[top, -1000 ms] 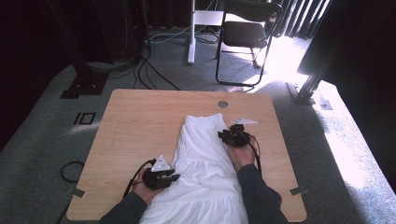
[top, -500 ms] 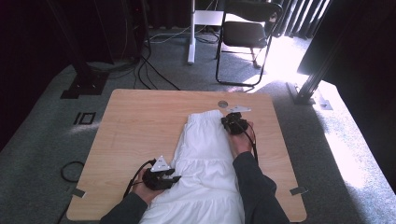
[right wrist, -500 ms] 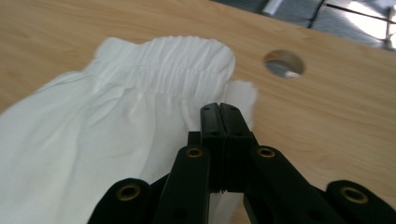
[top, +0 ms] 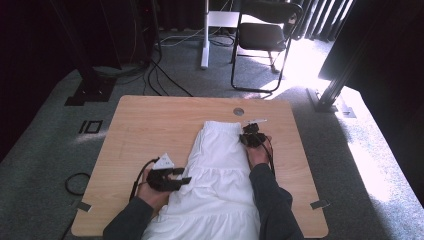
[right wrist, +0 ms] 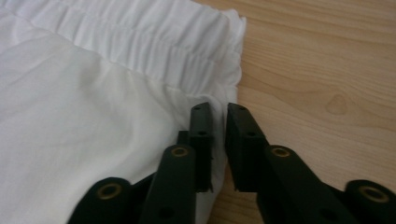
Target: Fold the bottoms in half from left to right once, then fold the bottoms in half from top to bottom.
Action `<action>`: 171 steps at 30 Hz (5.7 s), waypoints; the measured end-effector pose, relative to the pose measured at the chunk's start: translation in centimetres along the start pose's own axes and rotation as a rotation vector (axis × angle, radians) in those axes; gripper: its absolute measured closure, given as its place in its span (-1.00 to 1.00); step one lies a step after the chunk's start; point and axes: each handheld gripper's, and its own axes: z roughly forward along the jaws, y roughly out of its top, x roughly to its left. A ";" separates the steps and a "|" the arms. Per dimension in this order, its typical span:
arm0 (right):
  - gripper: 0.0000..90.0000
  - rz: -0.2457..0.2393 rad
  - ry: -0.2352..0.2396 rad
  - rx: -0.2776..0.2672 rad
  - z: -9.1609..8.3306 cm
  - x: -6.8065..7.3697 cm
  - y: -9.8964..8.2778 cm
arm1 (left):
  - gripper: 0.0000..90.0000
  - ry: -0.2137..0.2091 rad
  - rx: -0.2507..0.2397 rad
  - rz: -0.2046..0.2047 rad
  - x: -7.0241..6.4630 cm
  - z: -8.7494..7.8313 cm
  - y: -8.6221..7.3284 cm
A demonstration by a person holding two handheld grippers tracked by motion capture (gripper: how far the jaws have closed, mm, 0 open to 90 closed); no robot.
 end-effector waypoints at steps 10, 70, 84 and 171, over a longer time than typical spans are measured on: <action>-0.11 0.086 0.064 -0.141 -1.5 -0.3 0.8 | 0.00 0.166 -0.022 -0.096 6.0 7.7 6.8; 0.71 0.055 0.010 -0.035 1.1 1.9 -0.2 | 0.87 0.149 0.142 -0.187 7.4 13.9 6.5; 0.84 0.046 0.043 -0.102 -0.3 1.3 -0.2 | 0.94 0.130 0.074 -0.191 7.5 12.3 7.3; 0.80 -0.230 0.252 -0.046 -10.4 7.5 -13.3 | 0.88 -0.040 0.195 0.073 -0.4 4.2 -2.0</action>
